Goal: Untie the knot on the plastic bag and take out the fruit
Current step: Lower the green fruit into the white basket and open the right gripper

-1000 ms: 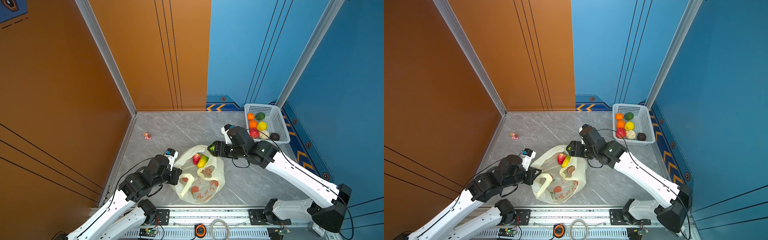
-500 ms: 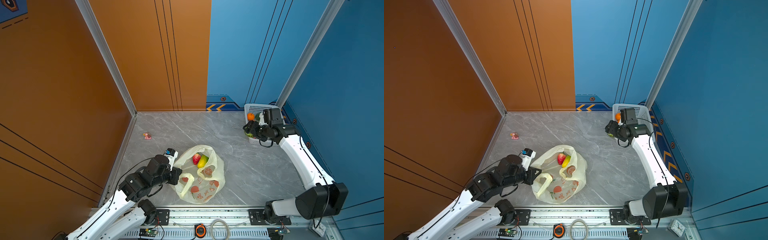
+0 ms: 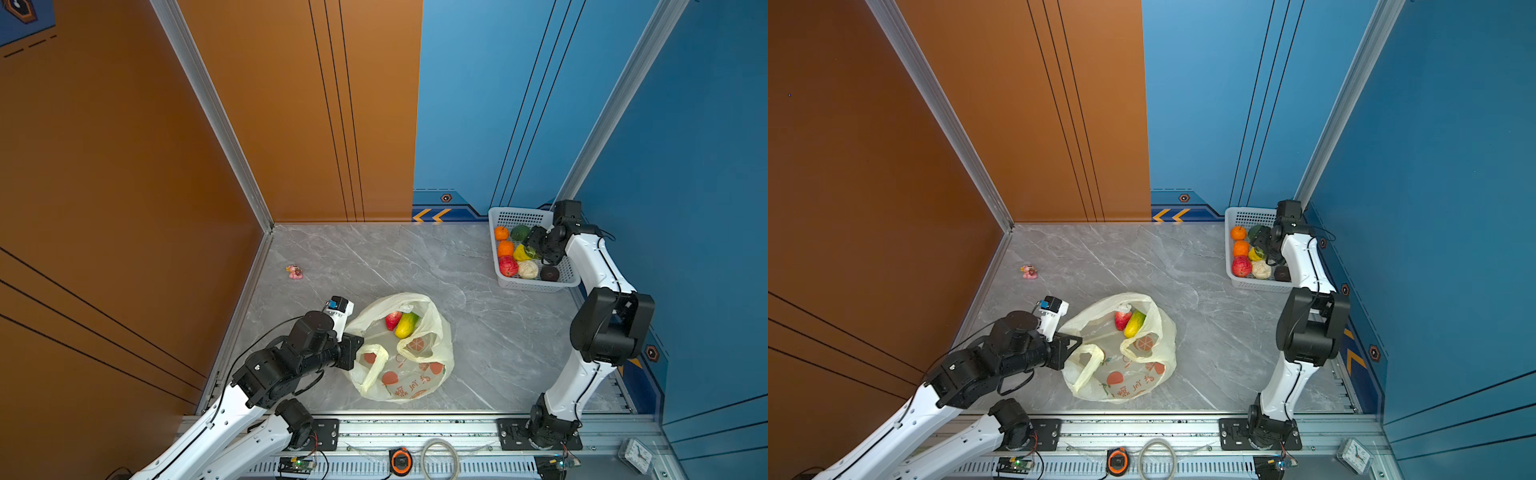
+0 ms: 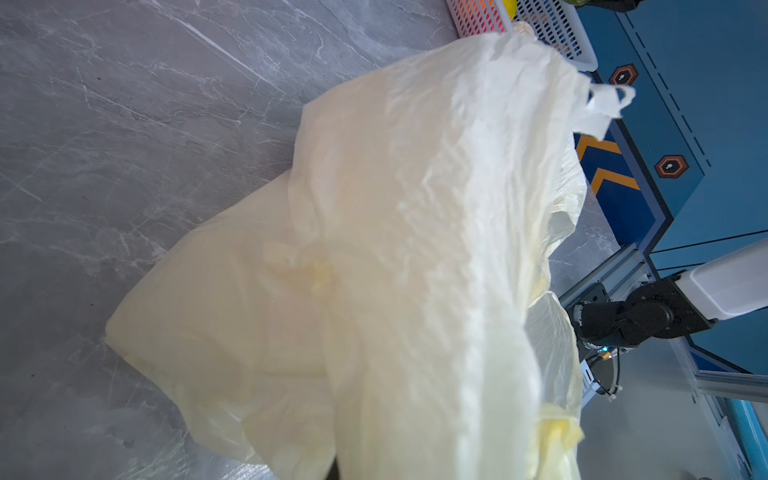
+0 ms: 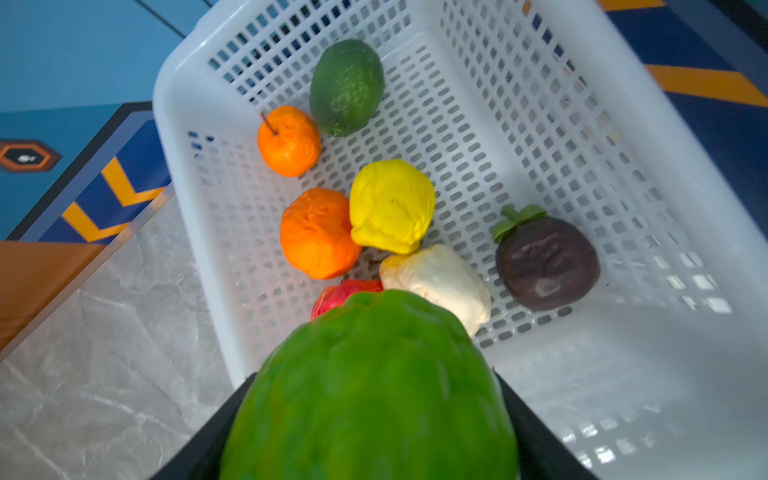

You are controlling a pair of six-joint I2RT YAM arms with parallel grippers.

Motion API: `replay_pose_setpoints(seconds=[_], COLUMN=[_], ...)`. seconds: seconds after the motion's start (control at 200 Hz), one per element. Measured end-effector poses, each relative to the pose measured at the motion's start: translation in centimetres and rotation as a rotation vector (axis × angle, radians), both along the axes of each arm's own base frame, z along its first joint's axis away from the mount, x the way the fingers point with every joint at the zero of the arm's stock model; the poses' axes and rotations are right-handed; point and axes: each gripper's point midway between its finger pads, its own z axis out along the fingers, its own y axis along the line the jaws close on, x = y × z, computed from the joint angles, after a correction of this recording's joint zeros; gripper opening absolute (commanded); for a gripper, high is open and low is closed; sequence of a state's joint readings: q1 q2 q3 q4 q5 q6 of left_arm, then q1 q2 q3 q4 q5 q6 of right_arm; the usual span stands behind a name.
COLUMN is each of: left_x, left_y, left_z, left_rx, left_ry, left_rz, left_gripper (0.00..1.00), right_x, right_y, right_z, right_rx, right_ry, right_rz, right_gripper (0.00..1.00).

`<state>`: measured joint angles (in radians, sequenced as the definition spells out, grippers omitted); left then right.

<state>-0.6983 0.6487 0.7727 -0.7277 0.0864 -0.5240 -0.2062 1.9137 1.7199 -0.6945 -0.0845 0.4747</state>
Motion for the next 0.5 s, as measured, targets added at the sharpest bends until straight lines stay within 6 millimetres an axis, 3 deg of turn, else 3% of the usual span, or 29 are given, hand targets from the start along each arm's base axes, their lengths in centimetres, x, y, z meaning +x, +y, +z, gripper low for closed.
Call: replay_pose_setpoints(seconds=[0.2, 0.391, 0.501], left_x=[0.1, 0.3, 0.3], left_y=[-0.1, -0.1, -0.2], left_z=[0.1, -0.4, -0.4], left_rx=[-0.006, 0.006, 0.008], left_ry=[-0.002, 0.017, 0.02], left_rz=[0.002, 0.009, 0.009], left_gripper=[0.0, 0.0, 0.0], right_x=[2.0, 3.1, 3.3], right_y=[-3.9, -4.9, -5.2], right_z=[-3.9, -7.5, -8.2], right_rx=[-0.026, -0.04, -0.051], right_ry=[0.06, 0.119, 0.139], right_rz=[-0.07, -0.085, -0.092], right_gripper=[0.69, 0.84, 0.87])
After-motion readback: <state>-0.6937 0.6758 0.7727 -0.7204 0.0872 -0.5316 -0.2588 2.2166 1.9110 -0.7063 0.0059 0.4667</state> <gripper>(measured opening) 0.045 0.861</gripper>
